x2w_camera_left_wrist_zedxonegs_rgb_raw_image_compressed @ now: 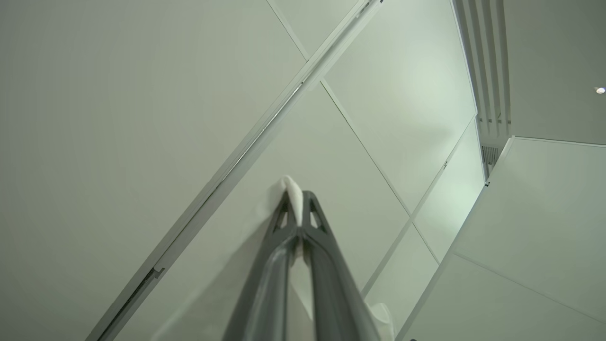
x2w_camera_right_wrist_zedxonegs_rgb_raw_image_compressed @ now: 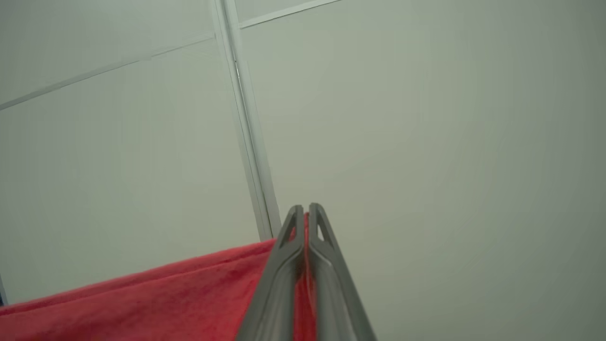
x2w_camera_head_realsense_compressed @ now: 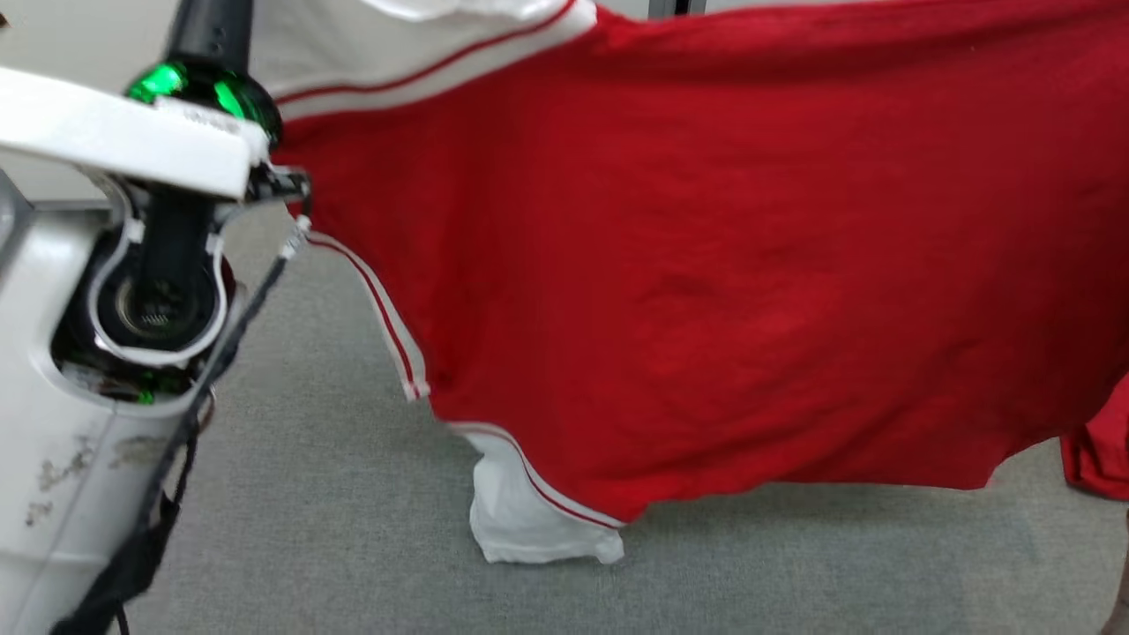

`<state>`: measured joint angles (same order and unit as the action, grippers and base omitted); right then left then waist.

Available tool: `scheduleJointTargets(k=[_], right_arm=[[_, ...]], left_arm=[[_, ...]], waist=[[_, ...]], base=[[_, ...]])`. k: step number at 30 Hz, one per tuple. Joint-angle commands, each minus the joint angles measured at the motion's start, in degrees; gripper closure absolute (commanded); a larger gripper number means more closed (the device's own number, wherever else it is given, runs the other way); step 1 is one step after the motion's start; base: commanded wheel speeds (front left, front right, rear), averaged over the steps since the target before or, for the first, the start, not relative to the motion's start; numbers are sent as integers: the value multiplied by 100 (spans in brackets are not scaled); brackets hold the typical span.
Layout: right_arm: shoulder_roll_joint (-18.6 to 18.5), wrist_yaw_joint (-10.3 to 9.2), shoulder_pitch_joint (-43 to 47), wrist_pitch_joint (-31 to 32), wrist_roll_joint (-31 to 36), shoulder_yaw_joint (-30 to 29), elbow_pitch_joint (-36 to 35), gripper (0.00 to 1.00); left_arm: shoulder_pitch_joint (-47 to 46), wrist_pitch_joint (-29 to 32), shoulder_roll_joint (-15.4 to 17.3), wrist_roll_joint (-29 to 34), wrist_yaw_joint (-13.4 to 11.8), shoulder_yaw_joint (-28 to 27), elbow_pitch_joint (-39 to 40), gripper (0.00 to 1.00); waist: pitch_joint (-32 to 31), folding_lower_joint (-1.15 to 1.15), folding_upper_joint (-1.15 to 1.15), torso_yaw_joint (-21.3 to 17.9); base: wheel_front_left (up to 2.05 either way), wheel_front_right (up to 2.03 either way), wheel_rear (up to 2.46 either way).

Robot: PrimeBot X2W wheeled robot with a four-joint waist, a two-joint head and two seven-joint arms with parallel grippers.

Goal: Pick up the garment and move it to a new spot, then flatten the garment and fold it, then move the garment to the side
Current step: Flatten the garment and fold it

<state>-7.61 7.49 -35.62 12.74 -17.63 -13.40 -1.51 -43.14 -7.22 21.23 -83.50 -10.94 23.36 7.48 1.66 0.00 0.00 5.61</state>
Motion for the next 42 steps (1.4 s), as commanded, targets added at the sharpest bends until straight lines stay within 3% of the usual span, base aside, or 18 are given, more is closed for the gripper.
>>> scheduleJointTargets(k=[1,6,10,11,14,20,24,29,36,42], right_arm=[[-1,0,-263,119,132,-13,91,100],[-64,0,-1534,163,336,113,730,100],[-167,-1,-2765,-115,534,61,1581,100],[-228,0,-3411,-368,707,110,2011,100],[-288,-3,-4248,-971,929,108,2671,100],[-315,-2,-5000,-2065,1036,238,3800,100],[-352,-2,-4878,-2476,925,419,4371,100],[-439,-2,-4477,-2703,661,513,4882,100],[-474,-2,-3609,-2789,398,768,5439,100],[-490,-2,-2833,-2800,110,1035,5733,100]], left_arm=[[-340,66,57,-20,-70,-84,-96,100],[-1630,245,45,184,44,-147,-807,100],[-3023,206,-163,539,165,-75,-1855,100],[-3667,120,-201,780,270,-49,-2436,100],[-4488,-113,-284,1153,592,69,-3177,100],[-5142,-642,-444,1631,1236,176,-4339,100],[-4934,-768,-547,1869,1576,200,-4835,100],[-4486,-799,-630,2189,1791,100,-5114,100],[-3195,-799,-664,2911,1852,264,-5022,100],[-1887,-800,-472,3307,1844,526,-4753,100]], waist=[[520,0,0,-80],[1453,0,0,-123],[2277,0,0,-31],[2640,0,0,-28],[3000,0,0,-1],[3226,0,0,52],[3258,0,0,112],[3231,0,0,208],[2920,0,0,307],[2384,0,0,312]], base=[[0,0,0],[0,0,0],[0,0,0],[0,0,0],[0,0,0],[0,0,0],[0,0,0],[0,0,0],[0,0,0],[0,0,0]])
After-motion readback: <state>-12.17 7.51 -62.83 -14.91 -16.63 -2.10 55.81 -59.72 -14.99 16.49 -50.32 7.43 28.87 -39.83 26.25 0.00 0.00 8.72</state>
